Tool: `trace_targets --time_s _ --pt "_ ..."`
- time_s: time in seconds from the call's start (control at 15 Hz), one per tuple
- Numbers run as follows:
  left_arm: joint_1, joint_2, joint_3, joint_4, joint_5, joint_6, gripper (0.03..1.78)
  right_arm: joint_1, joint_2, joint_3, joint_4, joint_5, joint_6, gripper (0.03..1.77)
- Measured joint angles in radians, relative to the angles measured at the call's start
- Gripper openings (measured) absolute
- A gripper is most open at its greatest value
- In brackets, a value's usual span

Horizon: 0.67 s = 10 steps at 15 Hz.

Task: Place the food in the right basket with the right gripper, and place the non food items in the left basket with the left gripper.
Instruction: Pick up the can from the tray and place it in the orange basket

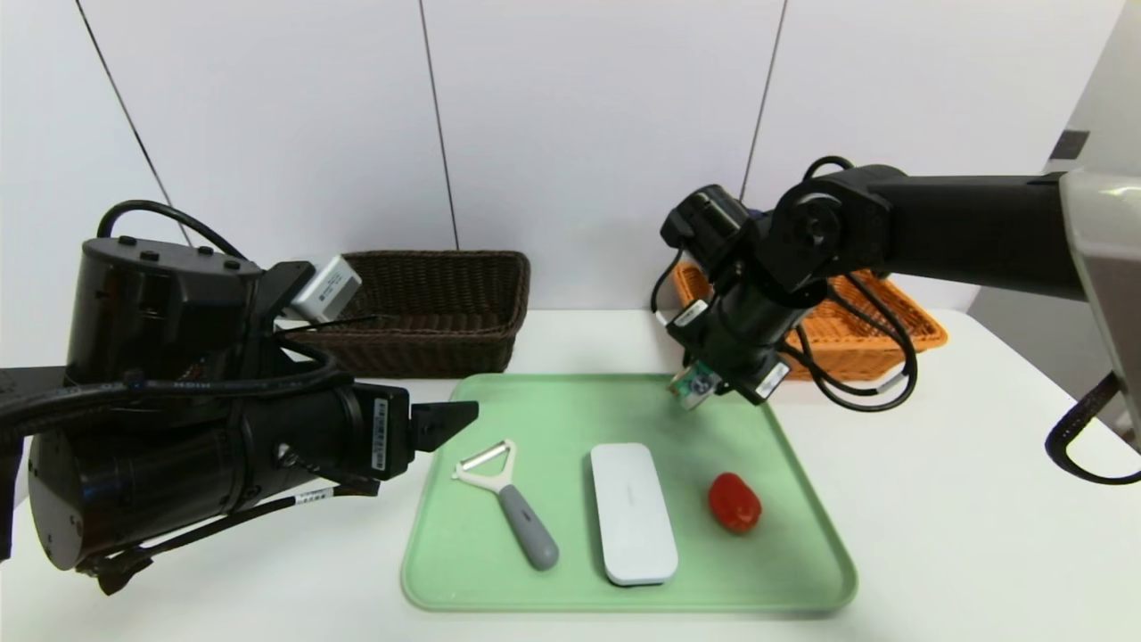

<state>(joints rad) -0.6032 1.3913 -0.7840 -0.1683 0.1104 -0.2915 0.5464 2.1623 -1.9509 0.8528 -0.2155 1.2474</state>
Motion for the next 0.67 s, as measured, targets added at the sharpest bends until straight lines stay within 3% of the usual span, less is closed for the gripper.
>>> trace_targets --time_s 0.33,0.67 --pt "-0.001 -0.021 0.004 0.010 0.002 0.002 1.69 0.093 -0.066 0.000 0.043 0.126 -0.024 0.62" --pt "-0.001 -0.047 0.016 0.040 0.002 0.007 1.69 0.143 -0.167 0.000 0.041 0.132 -0.228 0.62"
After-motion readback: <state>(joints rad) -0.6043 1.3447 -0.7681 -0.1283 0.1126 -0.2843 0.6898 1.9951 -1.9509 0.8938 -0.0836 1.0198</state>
